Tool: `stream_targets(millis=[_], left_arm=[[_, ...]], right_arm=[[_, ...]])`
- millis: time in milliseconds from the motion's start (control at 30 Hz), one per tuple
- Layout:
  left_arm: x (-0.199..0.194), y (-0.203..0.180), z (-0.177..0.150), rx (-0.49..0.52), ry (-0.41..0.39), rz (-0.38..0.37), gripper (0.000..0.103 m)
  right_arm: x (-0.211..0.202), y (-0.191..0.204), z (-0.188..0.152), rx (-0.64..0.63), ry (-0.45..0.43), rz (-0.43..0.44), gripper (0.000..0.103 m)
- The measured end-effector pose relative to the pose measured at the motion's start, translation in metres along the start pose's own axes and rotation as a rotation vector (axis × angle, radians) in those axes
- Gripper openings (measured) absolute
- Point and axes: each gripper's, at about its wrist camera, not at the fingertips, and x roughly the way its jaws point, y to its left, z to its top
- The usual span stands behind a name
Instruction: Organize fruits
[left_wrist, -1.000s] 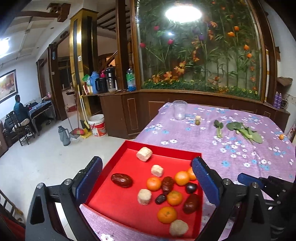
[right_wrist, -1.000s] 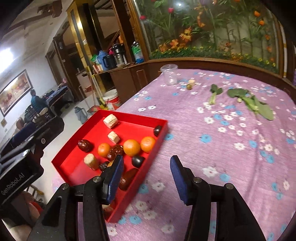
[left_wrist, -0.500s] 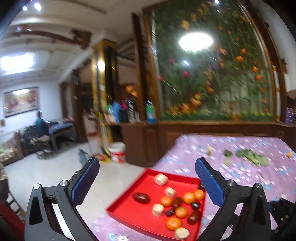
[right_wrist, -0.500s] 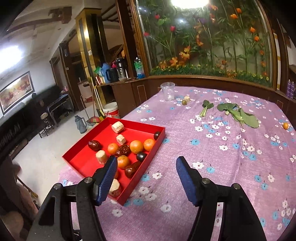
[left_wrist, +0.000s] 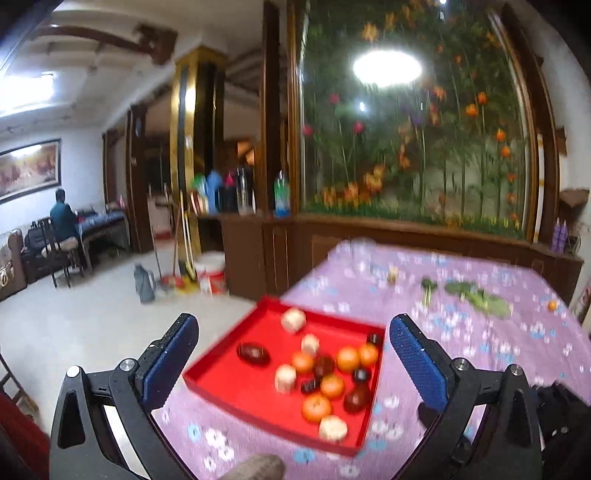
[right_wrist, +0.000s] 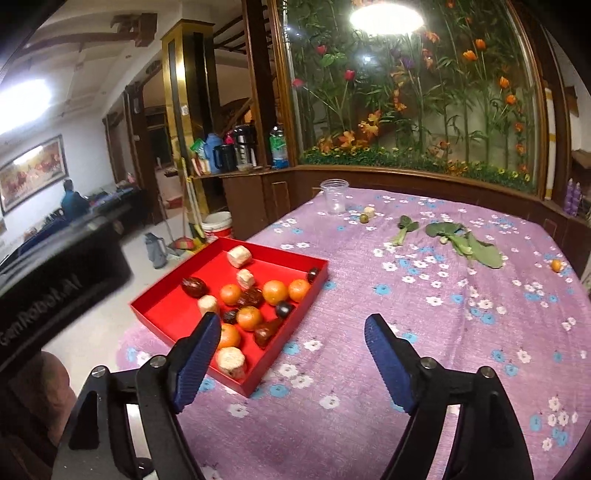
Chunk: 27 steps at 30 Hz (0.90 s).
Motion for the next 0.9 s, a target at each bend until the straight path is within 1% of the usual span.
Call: stream_targets(millis=[133, 200, 400, 567, 900], left_arm=[[0.02, -0.005, -0.009, 0.023, 0.126, -0.025, 0.103], [0.026, -0.007, -0.014, 0.033, 0.156, -0.035, 0.103], [0.03, -0.008, -0.021, 0.057, 0.17, -0.042, 0.103], [0.038, -0.01, -0.02, 0.07, 0.195, -0.033, 0.103], [0.057, -0.001, -0.022, 0.045, 0.242, -0.043, 0.103]], right_arm=[[0.004, -0.003, -0.002, 0.0, 0.012, -0.007, 0.085], [0.006, -0.006, -0.002, 0.004, 0.017, -0.016, 0.086], [0.011, -0.012, 0.0, 0.019, 0.025, -0.028, 0.087], [0.019, -0.012, 0.001, 0.011, 0.046, -0.032, 0.088], [0.04, -0.003, 0.007, -0.033, 0.089, -0.014, 0.089]])
